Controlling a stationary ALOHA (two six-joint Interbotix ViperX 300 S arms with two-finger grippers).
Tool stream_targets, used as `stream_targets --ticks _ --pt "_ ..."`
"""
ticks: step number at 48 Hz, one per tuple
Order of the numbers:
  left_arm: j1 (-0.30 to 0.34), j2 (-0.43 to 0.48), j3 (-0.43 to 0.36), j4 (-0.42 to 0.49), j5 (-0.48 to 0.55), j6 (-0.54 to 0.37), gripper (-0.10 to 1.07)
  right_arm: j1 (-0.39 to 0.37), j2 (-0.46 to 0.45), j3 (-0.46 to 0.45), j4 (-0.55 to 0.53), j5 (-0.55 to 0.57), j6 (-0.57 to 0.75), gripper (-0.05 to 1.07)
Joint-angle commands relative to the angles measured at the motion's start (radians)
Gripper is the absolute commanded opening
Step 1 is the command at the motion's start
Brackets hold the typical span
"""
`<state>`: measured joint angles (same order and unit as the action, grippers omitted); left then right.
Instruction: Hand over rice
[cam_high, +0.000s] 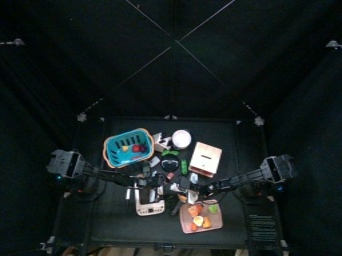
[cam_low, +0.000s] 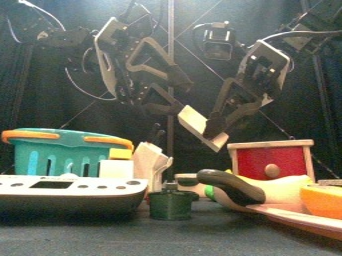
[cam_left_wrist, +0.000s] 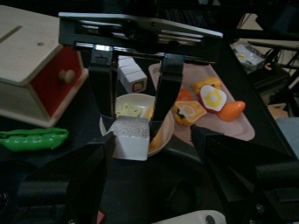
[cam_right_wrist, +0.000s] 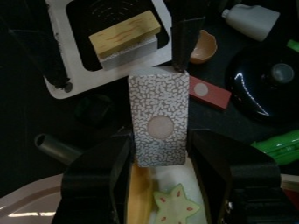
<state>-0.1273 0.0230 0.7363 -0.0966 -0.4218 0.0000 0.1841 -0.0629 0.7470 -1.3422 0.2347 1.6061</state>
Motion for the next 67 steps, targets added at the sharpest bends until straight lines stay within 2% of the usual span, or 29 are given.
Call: stream_targets --ticks 1,31,67 --pt "0.005 -0.011 -0.017 0.000 -0.003 0.003 1.00 0.002 -0.020 -0.028 -0.006 -0.003 -0.002 0.59" --pt "0.037 -0.048 0.021 0.000 0.002 0.003 1.00 0.008 -0.020 -0.023 0.000 -0.003 -0.002 0.59" --pt "0.051 0.038 -0.038 0.021 -0.012 0.009 0.99 0.009 -0.021 -0.028 -0.006 -0.002 -0.002 0.59"
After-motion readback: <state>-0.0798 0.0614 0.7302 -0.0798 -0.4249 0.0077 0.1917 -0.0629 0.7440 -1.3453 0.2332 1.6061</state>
